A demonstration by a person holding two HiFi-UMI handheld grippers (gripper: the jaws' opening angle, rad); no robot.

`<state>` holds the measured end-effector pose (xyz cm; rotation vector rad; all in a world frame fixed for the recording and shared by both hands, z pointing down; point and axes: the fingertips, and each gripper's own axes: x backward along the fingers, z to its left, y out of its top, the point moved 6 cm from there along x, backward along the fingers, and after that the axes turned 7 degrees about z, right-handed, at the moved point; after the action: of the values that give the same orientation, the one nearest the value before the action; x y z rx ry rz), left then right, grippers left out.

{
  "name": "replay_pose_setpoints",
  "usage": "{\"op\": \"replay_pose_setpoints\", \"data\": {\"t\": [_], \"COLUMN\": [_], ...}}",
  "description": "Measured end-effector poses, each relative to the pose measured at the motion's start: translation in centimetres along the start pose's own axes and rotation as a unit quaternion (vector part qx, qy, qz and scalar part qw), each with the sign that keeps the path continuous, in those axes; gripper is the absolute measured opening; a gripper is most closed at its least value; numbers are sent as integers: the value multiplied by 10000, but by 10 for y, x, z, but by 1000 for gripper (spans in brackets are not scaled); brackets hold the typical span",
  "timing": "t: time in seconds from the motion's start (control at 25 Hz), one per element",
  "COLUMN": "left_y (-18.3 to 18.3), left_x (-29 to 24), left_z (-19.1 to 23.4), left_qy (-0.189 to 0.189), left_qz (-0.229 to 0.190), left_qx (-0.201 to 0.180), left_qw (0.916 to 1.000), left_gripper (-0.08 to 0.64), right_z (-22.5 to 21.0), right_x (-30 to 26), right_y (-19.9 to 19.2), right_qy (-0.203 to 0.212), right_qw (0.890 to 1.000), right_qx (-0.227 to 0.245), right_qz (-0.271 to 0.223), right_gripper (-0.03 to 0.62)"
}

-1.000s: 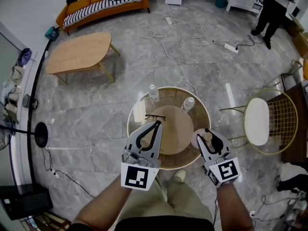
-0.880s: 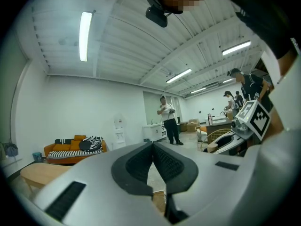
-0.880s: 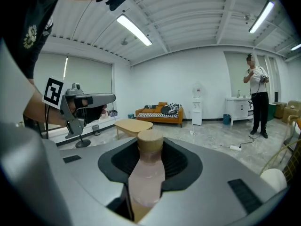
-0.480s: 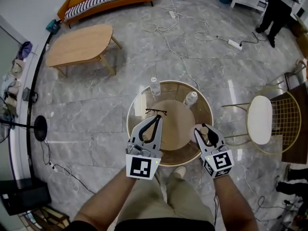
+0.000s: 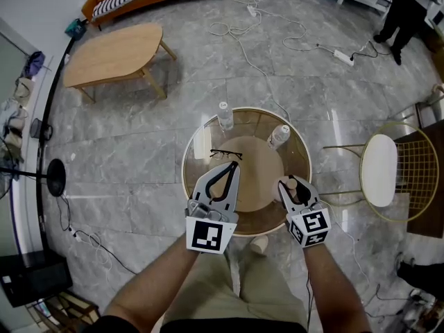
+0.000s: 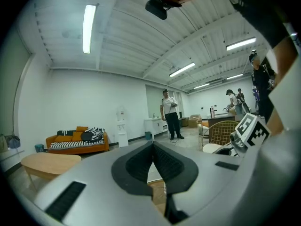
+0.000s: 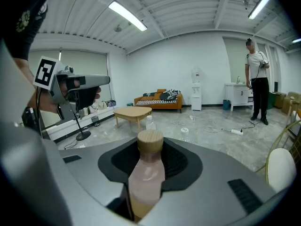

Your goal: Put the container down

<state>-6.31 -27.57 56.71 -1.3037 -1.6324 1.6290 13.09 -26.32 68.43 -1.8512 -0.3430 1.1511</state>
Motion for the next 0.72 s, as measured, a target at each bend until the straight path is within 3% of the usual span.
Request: {"op": "replay_pose_setpoints", "data": {"t": [0.28,0.72], "left_y": [-19,-42], "left_x": [-9,-26], "left_z": [4,6], "left_qy": [-14,-193], "left_qz": [157,266], "left_qx": [99,-43], "left_qw": [9998,9995], "left_gripper": [15,15], "right_z": [-2,-11], "right_x": [-27,-74], "right_y": [-24,-60], "right_qy": [-31,-79], "right_qw": [9996,9969], "right_qx": [-91,9], "right_qz": [278,777], "right_gripper": [147,147]}}
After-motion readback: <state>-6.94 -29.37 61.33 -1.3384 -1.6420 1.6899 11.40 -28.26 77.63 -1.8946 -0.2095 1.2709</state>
